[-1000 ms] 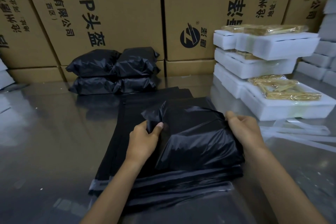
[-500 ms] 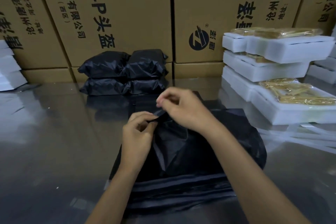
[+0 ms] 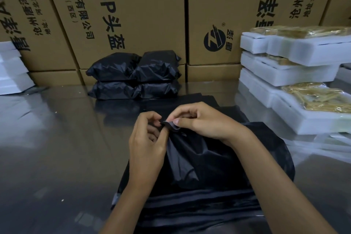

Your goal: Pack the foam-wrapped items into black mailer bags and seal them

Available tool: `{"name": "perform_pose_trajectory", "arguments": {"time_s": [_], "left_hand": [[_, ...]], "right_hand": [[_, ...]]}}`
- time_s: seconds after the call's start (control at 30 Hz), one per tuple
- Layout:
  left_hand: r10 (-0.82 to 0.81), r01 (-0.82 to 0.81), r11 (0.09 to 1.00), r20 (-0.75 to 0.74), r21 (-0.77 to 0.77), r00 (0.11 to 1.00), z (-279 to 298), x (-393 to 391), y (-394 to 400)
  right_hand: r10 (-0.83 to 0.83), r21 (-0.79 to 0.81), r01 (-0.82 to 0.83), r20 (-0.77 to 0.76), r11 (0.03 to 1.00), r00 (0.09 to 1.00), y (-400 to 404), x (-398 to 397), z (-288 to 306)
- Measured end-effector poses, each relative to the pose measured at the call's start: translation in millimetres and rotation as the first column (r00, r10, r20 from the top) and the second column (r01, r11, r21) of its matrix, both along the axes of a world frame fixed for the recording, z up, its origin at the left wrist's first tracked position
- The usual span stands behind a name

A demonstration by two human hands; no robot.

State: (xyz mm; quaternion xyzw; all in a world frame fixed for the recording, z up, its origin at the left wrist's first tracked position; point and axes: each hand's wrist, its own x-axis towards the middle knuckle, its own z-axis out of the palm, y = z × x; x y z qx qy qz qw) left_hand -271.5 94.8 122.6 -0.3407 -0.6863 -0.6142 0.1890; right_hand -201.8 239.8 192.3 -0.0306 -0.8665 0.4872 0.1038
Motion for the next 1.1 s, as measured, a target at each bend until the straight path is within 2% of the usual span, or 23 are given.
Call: {"name": "perform_pose_trajectory", "arguments": {"time_s": [0.23, 0.4, 0.57, 0.63, 0.7, 0.77, 0.83, 0.97, 1.1], "left_hand": [[0.005, -0.006, 1.0, -0.058, -0.006, 0.998, 1, 1, 1], [0.042, -0.057, 0.996, -0.205, -0.063, 0.978, 1, -1, -4], [0.057, -0.078, 0.994, -0.234, -0.081, 0.971, 2, -2, -4], [0.048, -0.059, 0.996, -0.158, -0.066, 0.986, 3, -1, -2], [-0.031, 0.031, 1.0, 0.05, 0.002, 0.998, 3, 0, 1], [-0.141, 0.123, 0.988, 0.244, 0.088, 0.959, 4, 0, 4], [-0.218, 0.172, 0.973, 0.375, 0.153, 0.901, 5, -1, 4], [-0.284, 0.197, 0.956, 0.534, 0.215, 0.797, 3, -3, 3], [-0.299, 0.197, 0.953, 0.594, 0.232, 0.746, 3, -6, 2]], "right_hand": [[-0.021, -0.154, 0.029, 0.053, 0.988, 0.998, 2, -1, 2], [-0.034, -0.162, 0.05, 0.099, 0.986, 0.995, 1, -2, 1], [-0.069, -0.173, 0.088, 0.11, 0.981, 0.992, -2, -5, 1], [-0.103, -0.16, 0.118, 0.098, 0.98, 0.99, -4, -7, 1], [-0.147, -0.144, 0.157, 0.08, 0.977, 0.986, -6, -10, -1], [-0.187, -0.13, 0.193, 0.06, 0.972, 0.981, -7, -13, -5], [-0.223, -0.094, 0.225, 0.033, 0.97, 0.974, -7, -15, -9], [-0.272, -0.006, 0.272, -0.017, 0.962, 0.962, -7, -20, -15], [-0.343, -0.02, 0.342, -0.055, 0.939, 0.938, -6, -24, -19]]}}
